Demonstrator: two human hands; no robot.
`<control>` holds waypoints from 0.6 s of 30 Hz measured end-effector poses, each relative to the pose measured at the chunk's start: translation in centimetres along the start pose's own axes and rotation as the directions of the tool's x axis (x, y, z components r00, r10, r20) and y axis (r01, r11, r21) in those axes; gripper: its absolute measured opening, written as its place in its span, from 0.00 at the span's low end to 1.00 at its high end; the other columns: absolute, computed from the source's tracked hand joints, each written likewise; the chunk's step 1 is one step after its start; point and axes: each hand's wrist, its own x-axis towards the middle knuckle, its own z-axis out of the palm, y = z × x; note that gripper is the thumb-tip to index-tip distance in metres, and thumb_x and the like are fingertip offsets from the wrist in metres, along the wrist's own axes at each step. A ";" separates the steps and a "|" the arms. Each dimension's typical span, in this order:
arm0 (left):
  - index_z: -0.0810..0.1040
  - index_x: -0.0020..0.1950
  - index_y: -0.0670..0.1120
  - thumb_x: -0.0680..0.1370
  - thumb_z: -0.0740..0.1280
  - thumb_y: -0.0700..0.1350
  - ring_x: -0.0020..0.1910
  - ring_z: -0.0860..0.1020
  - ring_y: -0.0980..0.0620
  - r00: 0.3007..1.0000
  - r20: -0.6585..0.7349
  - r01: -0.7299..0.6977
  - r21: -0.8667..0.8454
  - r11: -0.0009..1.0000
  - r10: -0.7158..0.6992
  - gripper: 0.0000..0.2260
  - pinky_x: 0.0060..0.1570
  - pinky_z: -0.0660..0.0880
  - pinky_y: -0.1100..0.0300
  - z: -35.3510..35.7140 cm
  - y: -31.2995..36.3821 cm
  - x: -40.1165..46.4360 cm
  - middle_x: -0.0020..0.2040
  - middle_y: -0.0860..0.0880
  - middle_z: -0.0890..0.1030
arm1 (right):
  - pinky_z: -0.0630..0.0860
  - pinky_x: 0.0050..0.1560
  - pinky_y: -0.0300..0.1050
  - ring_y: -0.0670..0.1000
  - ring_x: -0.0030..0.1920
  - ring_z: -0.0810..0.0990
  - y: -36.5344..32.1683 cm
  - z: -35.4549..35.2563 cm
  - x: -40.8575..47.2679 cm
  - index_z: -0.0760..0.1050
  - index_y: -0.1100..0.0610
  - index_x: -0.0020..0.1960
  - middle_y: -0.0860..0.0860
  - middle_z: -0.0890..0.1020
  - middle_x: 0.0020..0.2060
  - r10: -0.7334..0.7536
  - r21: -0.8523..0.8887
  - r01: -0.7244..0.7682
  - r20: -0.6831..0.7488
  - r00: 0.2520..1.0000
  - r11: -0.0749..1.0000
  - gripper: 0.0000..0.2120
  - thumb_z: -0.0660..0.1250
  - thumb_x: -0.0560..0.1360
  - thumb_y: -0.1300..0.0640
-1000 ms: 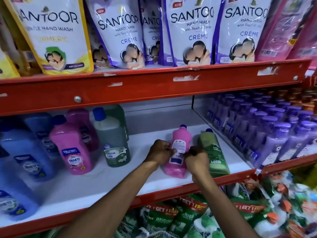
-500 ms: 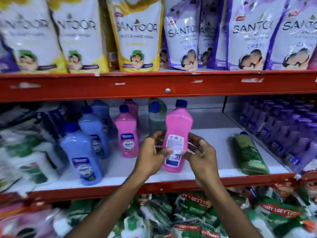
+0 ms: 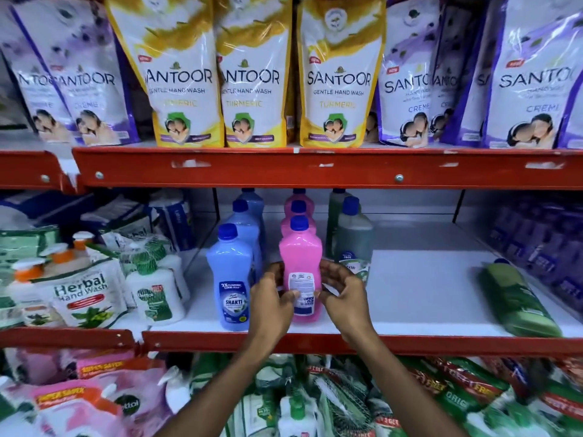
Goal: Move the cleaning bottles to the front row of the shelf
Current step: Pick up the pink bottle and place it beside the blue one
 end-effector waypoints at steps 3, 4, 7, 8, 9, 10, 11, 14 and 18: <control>0.76 0.59 0.47 0.70 0.74 0.38 0.49 0.83 0.54 1.000 0.008 -0.026 0.028 0.999 0.026 0.19 0.49 0.78 0.63 0.1 -0.3 0.0 0.53 0.51 0.86 | 0.79 0.44 0.30 0.44 0.49 0.82 0.5 0.1 0.1 0.76 0.52 0.56 0.49 0.84 0.50 0.005 -0.027 -0.005 -0.011 1.000 1.000 0.24 0.69 0.68 0.77; 0.76 0.59 0.47 0.70 0.74 0.38 0.49 0.83 0.55 0.999 0.015 -0.030 0.026 0.999 0.030 0.19 0.50 0.78 0.61 0.1 -0.4 -0.1 0.53 0.51 0.86 | 0.79 0.43 0.30 0.42 0.49 0.82 0.6 0.0 0.1 0.76 0.53 0.56 0.48 0.83 0.50 0.003 -0.032 -0.003 -0.012 1.000 0.999 0.24 0.69 0.68 0.77; 0.75 0.60 0.47 0.71 0.74 0.39 0.49 0.81 0.57 0.999 0.023 -0.044 0.023 0.999 0.043 0.20 0.50 0.76 0.63 0.2 -0.6 -0.1 0.53 0.53 0.85 | 0.78 0.45 0.28 0.39 0.48 0.82 1.1 -0.1 0.1 0.77 0.56 0.59 0.48 0.84 0.51 -0.002 -0.065 0.000 -0.028 1.000 0.998 0.24 0.69 0.69 0.76; 0.74 0.61 0.47 0.71 0.74 0.39 0.49 0.81 0.57 0.999 0.028 -0.047 0.017 0.999 0.047 0.20 0.51 0.76 0.63 0.2 -0.8 0.0 0.53 0.53 0.84 | 0.79 0.46 0.29 0.40 0.50 0.83 1.2 -0.1 0.0 0.77 0.55 0.60 0.48 0.84 0.52 -0.004 -0.078 0.001 -0.036 0.999 0.997 0.24 0.69 0.69 0.75; 0.74 0.61 0.48 0.71 0.74 0.39 0.50 0.82 0.57 0.998 0.038 -0.046 0.004 0.999 0.045 0.20 0.51 0.77 0.63 0.2 -1.0 0.0 0.53 0.53 0.84 | 0.79 0.48 0.30 0.41 0.51 0.83 1.4 -0.1 -0.2 0.76 0.54 0.61 0.47 0.83 0.53 -0.007 -0.094 0.002 -0.049 0.999 0.996 0.23 0.70 0.70 0.73; 0.73 0.61 0.48 0.72 0.74 0.39 0.49 0.82 0.59 0.998 0.052 -0.042 -0.019 0.999 0.043 0.20 0.50 0.78 0.65 0.2 -1.2 0.0 0.53 0.54 0.84 | 0.79 0.48 0.29 0.41 0.52 0.82 1.7 -0.1 -0.5 0.76 0.53 0.61 0.45 0.83 0.54 -0.010 -0.108 0.003 -0.070 0.997 0.994 0.23 0.71 0.70 0.70; 0.73 0.62 0.48 0.72 0.73 0.38 0.49 0.81 0.61 0.997 0.073 -0.035 -0.040 0.999 0.038 0.21 0.50 0.77 0.68 0.2 -1.4 0.0 0.53 0.55 0.83 | 0.78 0.45 0.26 0.40 0.51 0.82 1.8 0.0 -1.1 0.77 0.53 0.61 0.44 0.83 0.53 -0.013 -0.116 0.000 -0.109 0.994 0.993 0.21 0.73 0.71 0.67; 0.71 0.67 0.50 0.74 0.69 0.37 0.55 0.81 0.61 0.989 0.139 -0.044 -0.061 0.997 0.052 0.23 0.58 0.78 0.61 0.2 -2.2 0.3 0.58 0.55 0.82 | 0.75 0.38 0.23 0.40 0.45 0.83 2.1 0.3 -2.9 0.79 0.52 0.54 0.44 0.84 0.47 -0.032 -0.125 -0.001 -0.266 0.964 0.992 0.14 0.74 0.71 0.62; 0.72 0.67 0.51 0.74 0.58 0.33 0.59 0.80 0.56 0.981 0.189 -0.007 -0.135 0.991 0.032 0.24 0.62 0.77 0.55 0.1 -2.7 0.7 0.60 0.51 0.82 | 0.79 0.42 0.28 0.34 0.43 0.82 2.7 1.4 -4.2 0.81 0.51 0.55 0.44 0.86 0.46 -0.044 -0.148 0.004 -0.273 0.961 0.989 0.13 0.71 0.73 0.62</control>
